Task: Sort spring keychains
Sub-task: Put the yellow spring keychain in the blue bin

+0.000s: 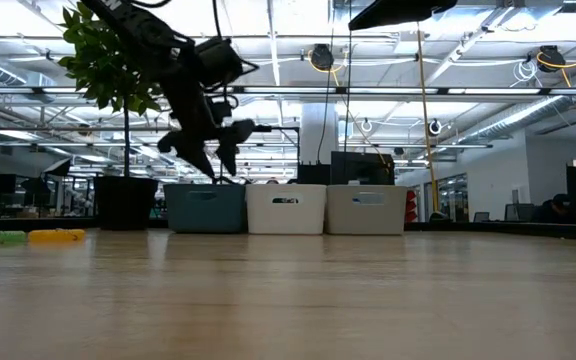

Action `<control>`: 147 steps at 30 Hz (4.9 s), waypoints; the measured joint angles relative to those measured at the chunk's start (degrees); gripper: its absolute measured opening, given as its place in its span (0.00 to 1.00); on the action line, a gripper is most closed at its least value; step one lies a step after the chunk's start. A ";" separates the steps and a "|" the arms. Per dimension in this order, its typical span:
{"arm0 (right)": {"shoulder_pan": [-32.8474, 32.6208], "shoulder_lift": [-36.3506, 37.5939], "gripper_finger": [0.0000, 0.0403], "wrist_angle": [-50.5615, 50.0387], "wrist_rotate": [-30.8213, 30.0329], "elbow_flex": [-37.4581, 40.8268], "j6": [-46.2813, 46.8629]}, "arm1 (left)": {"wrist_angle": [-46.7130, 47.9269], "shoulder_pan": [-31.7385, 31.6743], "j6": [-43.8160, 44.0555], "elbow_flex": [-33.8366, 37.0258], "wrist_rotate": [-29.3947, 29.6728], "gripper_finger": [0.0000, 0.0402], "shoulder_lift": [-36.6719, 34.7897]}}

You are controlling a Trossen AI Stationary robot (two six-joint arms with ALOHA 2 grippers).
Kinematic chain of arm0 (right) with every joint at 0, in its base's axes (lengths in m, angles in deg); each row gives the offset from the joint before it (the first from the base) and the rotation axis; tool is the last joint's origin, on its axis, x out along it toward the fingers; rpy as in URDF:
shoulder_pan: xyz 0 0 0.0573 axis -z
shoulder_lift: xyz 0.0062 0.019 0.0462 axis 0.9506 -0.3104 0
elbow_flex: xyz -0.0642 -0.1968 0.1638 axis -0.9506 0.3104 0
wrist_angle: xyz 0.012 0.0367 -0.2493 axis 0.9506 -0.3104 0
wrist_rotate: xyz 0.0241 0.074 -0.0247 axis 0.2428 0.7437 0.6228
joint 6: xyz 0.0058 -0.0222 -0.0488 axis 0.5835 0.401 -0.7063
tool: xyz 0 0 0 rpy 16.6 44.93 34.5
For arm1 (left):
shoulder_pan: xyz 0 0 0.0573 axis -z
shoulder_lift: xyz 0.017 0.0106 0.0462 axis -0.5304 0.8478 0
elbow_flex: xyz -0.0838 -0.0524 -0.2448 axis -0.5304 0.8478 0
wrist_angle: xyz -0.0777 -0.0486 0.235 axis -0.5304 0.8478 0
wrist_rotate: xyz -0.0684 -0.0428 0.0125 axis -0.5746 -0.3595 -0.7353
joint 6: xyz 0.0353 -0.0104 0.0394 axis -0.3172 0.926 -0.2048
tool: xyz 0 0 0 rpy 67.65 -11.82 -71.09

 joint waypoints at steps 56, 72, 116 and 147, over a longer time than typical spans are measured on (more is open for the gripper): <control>-21.24 0.02 0.59 -59.43 9.64 -0.02 81.01 | -1.67 27.17 -27.37 0.02 -35.62 0.71 -21.44; -27.59 -0.02 0.58 -50.57 13.54 14.35 101.61 | -1.54 27.14 -27.51 0.02 -35.60 0.71 -21.41; -36.01 -6.99 0.01 -32.39 6.78 23.86 103.98 | -0.26 27.23 -25.53 0.02 -35.62 0.71 -21.39; -4.00 -11.12 0.00 23.52 -4.35 16.20 29.48 | -6.33 26.56 -13.95 0.02 -26.06 0.71 -21.39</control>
